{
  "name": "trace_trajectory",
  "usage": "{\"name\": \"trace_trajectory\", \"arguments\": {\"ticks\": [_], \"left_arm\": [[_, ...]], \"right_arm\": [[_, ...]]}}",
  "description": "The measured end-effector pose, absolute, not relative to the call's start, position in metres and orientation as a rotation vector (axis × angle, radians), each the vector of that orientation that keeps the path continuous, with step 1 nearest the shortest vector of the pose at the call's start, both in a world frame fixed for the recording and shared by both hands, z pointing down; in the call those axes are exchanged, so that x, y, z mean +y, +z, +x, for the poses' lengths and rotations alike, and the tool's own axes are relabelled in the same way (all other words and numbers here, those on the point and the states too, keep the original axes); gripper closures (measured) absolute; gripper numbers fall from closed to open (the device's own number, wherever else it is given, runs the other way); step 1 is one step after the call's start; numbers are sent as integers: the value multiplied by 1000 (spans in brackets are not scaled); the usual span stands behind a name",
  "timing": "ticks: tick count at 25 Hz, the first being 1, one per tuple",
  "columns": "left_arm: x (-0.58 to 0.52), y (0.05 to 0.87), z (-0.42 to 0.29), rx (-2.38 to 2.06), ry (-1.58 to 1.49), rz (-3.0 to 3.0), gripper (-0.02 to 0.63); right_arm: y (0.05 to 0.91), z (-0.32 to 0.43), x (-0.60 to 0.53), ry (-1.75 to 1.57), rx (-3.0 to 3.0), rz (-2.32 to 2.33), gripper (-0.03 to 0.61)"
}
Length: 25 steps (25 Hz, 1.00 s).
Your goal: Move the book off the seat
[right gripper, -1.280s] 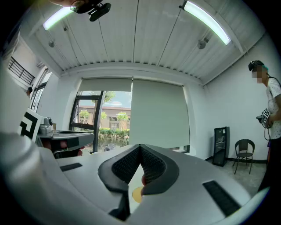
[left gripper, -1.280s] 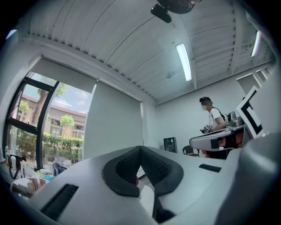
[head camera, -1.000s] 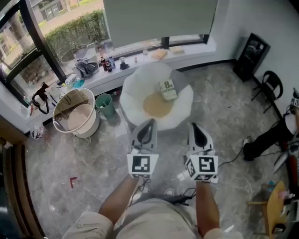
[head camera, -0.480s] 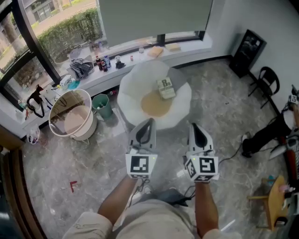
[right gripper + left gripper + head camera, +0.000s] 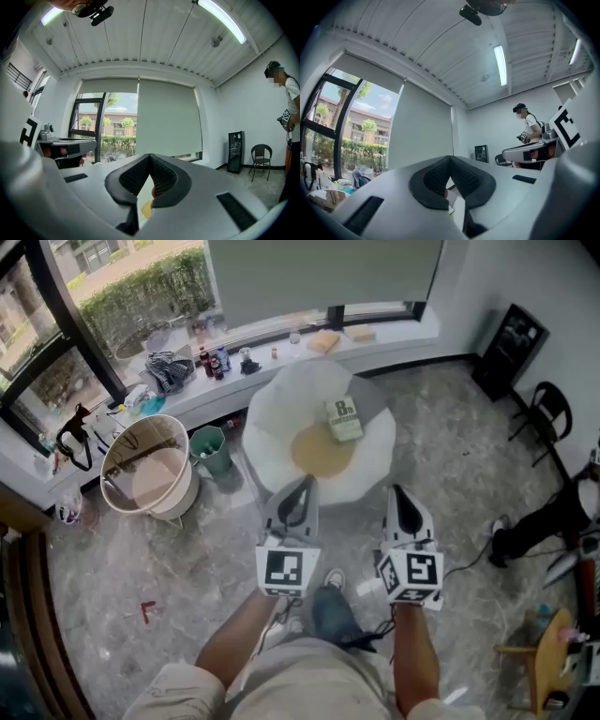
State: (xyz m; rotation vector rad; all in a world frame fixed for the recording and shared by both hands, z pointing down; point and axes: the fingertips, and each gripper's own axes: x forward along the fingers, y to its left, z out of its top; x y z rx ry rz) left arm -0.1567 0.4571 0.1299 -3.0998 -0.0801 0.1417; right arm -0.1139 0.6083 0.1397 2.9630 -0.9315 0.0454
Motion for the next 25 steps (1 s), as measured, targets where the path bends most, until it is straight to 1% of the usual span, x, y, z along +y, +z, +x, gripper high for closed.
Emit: {"name": "trace_trajectory", "arguments": {"ticks": [15,25], "left_arm": [[469,127,1,-4,111,-3099,614],[479,133,59,48,80,-3105,614]], "right_arm": [[149,53,622,82,-1004,2982,575],[157,118,639,92,-1042,2991,575]]}}
